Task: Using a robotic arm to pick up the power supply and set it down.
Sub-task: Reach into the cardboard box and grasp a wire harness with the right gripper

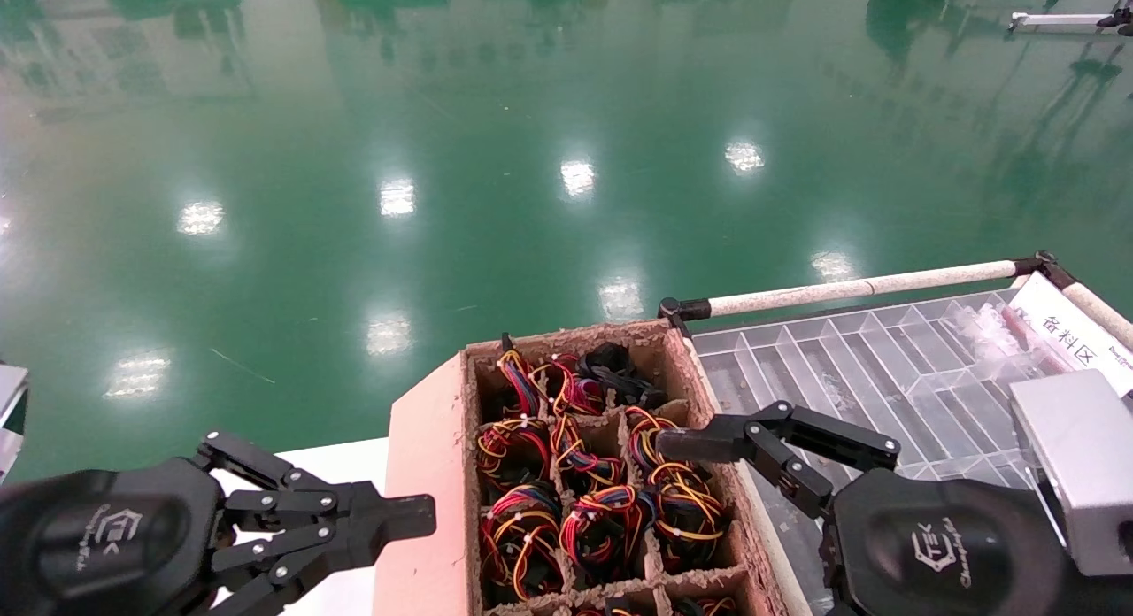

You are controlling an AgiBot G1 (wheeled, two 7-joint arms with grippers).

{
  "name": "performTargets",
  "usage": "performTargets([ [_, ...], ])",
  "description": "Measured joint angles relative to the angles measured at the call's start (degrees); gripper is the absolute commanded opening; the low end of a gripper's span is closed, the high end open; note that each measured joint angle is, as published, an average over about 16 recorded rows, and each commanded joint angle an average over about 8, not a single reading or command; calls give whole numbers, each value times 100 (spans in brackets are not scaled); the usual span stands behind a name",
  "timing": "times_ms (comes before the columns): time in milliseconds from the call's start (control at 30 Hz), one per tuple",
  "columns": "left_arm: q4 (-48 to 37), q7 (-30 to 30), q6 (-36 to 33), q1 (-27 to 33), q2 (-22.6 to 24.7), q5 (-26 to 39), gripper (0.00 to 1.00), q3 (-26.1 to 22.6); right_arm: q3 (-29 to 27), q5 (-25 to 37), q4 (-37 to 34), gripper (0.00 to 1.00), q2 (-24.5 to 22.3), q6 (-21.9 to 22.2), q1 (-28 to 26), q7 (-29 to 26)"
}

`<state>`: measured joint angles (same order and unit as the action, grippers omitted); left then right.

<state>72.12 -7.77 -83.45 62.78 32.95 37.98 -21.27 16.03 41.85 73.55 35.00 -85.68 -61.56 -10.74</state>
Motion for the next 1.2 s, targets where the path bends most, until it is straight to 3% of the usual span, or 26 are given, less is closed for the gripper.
performTargets([
  [100, 0, 0, 0, 0, 0, 0, 100, 0, -2, 8, -9, 100, -2, 10, 1, 5],
  [467, 0, 0, 0, 0, 0, 0, 100, 0, 221, 714, -117, 100, 48, 171, -256, 82],
  [867, -1, 1, 0, 1, 0, 0, 100, -1, 1178, 2867, -393, 97, 632, 105, -1508, -62],
  [967, -1, 1, 0, 1, 0, 0, 100, -1, 1419, 3329, -557, 71, 869, 26, -1831, -62],
  [1133, -1, 1, 0, 1, 0, 0, 100, -1, 1745, 3934, -924, 14, 1276, -68, -2280, 47],
  [1200, -1, 1, 0, 1, 0, -1, 100, -1, 1841, 4107, -1094, 5, 1433, -79, -2413, 121],
])
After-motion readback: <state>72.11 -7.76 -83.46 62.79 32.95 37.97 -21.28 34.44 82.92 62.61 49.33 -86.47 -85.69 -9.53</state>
